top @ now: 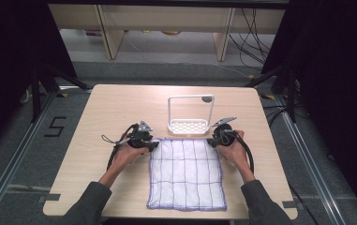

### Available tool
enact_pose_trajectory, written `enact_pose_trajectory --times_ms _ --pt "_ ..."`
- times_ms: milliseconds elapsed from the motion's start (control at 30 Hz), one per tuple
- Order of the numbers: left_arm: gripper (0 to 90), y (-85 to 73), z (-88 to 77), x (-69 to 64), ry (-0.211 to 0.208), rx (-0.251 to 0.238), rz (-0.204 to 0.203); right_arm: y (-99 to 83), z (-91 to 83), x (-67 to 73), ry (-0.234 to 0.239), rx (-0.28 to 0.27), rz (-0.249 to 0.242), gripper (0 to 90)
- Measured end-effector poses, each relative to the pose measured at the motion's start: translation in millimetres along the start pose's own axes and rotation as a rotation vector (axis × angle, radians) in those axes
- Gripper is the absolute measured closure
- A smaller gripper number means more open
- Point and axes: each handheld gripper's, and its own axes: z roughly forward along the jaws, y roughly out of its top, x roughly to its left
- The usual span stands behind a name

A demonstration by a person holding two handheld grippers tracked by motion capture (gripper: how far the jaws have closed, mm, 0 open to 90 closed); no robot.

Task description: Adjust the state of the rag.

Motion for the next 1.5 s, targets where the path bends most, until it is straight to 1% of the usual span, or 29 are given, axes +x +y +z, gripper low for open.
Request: enact_pose_trajectory --times_ms 33,67,100,200,267,300,433,500,533,567,600,667,733,767,833,900,933,1000,1033,1067,1133,1167,1200,1233,1300,1333,1367,1467,1500 --pt "68.9 0.5 0.4 -0.6 -0.001 -0.009 0.001 -0.4 0.0 2.2 0.013 0.002 0.029 73.0" --pt "76.1 1.8 2.2 -2.0 -0.010 -0.013 0.011 0.1 -0.5 2.0 0.009 -0.001 0.019 79.1" --pt "79.3 1.9 2.8 -2.6 -0.015 -0.012 0.016 -0.3 -0.5 0.2 0.001 -0.007 -0.015 82.7" --pt "84.2 2.4 1.8 -5.5 -0.010 -0.020 0.033 -1.5 -1.9 1.2 -0.015 -0.029 -0.017 87.9" --pt "84.8 2.9 0.7 -5.7 -0.010 -0.027 0.032 -0.8 -5.0 0.3 -0.012 -0.022 -0.022 88.1" --pt "85.2 3.8 -1.0 -4.9 -0.013 -0.032 0.038 -0.5 -6.6 1.5 -0.008 -0.036 -0.001 88.3" --pt "85.3 6.7 -12.9 0.4 -0.010 -0.071 0.035 2.1 -20.5 -1.6 -0.006 -0.065 -0.041 88.5" --pt "85.4 7.1 -15.4 0.5 -0.007 -0.084 0.029 2.8 -23.8 -1.6 -0.007 -0.081 -0.040 88.5" --pt "85.4 8.8 -19.5 -0.1 -0.010 -0.110 0.027 4.5 -30.6 -2.6 -0.006 -0.123 -0.061 88.5" --pt "85.4 10.5 -22.6 -1.0 -0.009 -0.125 0.029 5.8 -37.1 -1.7 0.005 -0.112 -0.052 88.5" --pt "85.4 11.7 -25.0 -1.3 -0.011 -0.130 0.033 7.3 -42.2 -0.3 0.007 -0.138 -0.048 88.6" --pt "85.4 15.9 -31.1 -3.4 -0.010 -0.154 0.047 9.6 -51.5 2.3 0.011 -0.147 -0.060 88.5" --pt "85.4 21.1 -37.7 -4.1 -0.010 -0.172 0.070 12.0 -60.5 6.1 0.010 -0.184 -0.062 88.5" --pt "85.3 24.0 -42.0 -4.8 -0.010 -0.185 0.067 13.6 -64.7 6.0 0.018 -0.202 -0.080 88.5" --pt "85.4 28.5 -49.4 -5.8 -0.015 -0.227 0.060 15.9 -72.0 7.3 0.027 -0.231 -0.075 88.6" --pt "85.4 33.4 -60.1 -4.8 -0.016 -0.240 0.083 19.5 -81.6 8.6 0.019 -0.255 -0.097 88.6" --pt "85.4 33.4 -60.1 -4.8 -0.016 -0.240 0.083 19.5 -81.6 8.6 0.019 -0.255 -0.097 88.6" --pt "85.4 35.3 -68.6 -4.9 -0.024 -0.273 0.056 21.0 -89.3 10.3 0.020 -0.276 -0.094 88.6" --pt "85.4 35.0 -74.3 -5.3 -0.033 -0.282 0.056 20.4 -96.6 11.0 0.025 -0.294 -0.087 88.7" --pt "85.4 34.2 -77.4 -6.5 -0.024 -0.276 0.068 19.6 -100.3 10.9 0.025 -0.290 -0.090 88.7" --pt "85.4 33.0 -79.6 -7.7 -0.020 -0.270 0.076 17.6 -103.4 11.1 0.023 -0.293 -0.092 88.7" --pt "85.4 26.8 -86.3 -15.6 -0.028 -0.260 0.104 10.2 -110.1 14.4 0.032 -0.303 -0.093 88.7" --pt "85.4 23.6 -89.6 -20.6 -0.031 -0.259 0.114 4.6 -114.5 18.2 0.040 -0.301 -0.094 88.7" --pt "85.4 20.9 -92.9 -25.0 -0.039 -0.261 0.124 -0.3 -118.4 18.5 0.047 -0.306 -0.134 88.7" --pt "85.4 15.7 -99.0 -34.1 -0.059 -0.267 0.135 -13.0 -125.2 24.9 0.059 -0.306 -0.140 88.7" --pt "85.4 15.7 -99.0 -34.1 -0.059 -0.267 0.135 -13.0 -125.2 24.9 0.059 -0.306 -0.140 88.7" --pt "85.4 11.9 -104.1 -41.7 -0.057 -0.267 0.156 -24.6 -129.2 30.7 0.061 -0.302 -0.147 88.7" --pt "85.3 8.5 -108.6 -46.9 -0.068 -0.266 0.162 -33.5 -131.5 36.8 0.068 -0.303 -0.138 88.7" --pt "85.3 2.7 -112.4 -52.3 -0.072 -0.273 0.168 -39.9 -134.2 44.6 0.069 -0.307 -0.119 88.7"
